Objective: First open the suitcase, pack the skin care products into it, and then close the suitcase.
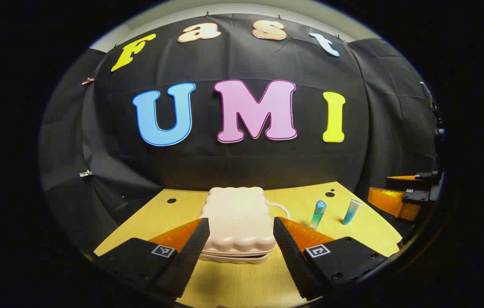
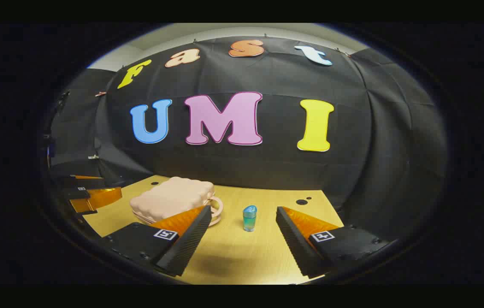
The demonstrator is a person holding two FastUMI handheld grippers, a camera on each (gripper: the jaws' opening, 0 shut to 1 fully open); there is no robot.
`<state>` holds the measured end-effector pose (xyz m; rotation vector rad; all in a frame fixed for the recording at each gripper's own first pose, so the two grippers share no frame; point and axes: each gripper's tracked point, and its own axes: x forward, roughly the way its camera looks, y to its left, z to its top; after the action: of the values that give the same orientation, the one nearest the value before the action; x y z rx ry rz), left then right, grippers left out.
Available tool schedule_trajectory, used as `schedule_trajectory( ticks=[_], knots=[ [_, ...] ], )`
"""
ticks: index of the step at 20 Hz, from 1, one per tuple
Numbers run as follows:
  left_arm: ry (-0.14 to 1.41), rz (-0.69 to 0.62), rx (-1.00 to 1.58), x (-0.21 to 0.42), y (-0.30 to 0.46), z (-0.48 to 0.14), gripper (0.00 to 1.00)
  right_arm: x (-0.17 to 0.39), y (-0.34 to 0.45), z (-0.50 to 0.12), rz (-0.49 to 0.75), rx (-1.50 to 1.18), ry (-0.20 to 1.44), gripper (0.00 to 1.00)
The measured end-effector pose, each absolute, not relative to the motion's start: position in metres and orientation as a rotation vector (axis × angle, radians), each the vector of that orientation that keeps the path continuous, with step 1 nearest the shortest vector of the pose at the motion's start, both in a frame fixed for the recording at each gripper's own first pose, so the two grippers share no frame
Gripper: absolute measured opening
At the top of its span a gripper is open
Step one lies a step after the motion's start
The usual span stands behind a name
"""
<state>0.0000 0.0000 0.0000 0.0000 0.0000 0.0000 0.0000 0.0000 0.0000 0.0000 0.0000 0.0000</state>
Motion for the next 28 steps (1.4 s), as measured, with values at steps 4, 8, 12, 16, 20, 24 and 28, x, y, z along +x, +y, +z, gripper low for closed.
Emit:
schedule_trajectory(
  ticks=[4, 8, 12, 16, 20, 24, 28],
  knots=[
    [-0.003, 0.020, -0.003, 0.001, 0.001, 0.002, 0.95, -0.001, -0.011, -0.003, -0.019, 0.005, 0.010, 0.97],
    [-0.002, 0.037, -0.007, 0.001, 0.004, 0.010, 0.95, -0.005, -0.012, 0.002, -0.020, 0.010, 0.023, 0.96],
    [-0.012, 0.062, 0.002, -0.006, 0.018, 0.022, 0.95, -0.008, -0.009, 0.018, -0.032, 0.028, -0.009, 0.96],
    [-0.036, 0.025, -0.006, -0.012, 0.022, 0.030, 0.95, -0.011, -0.003, 0.030, -0.055, 0.004, -0.009, 0.97],
    [-0.034, -0.087, -0.054, -0.010, 0.004, 0.033, 0.95, -0.020, -0.012, 0.052, -0.115, -0.030, -0.058, 0.96],
    [0.000, -0.215, -0.089, 0.011, -0.032, 0.031, 0.96, -0.036, -0.027, 0.060, -0.167, -0.020, -0.061, 0.97],
    [0.062, -0.282, -0.123, 0.053, -0.073, 0.029, 0.96, -0.044, -0.056, 0.080, -0.184, -0.082, -0.117, 0.96]
  ],
)
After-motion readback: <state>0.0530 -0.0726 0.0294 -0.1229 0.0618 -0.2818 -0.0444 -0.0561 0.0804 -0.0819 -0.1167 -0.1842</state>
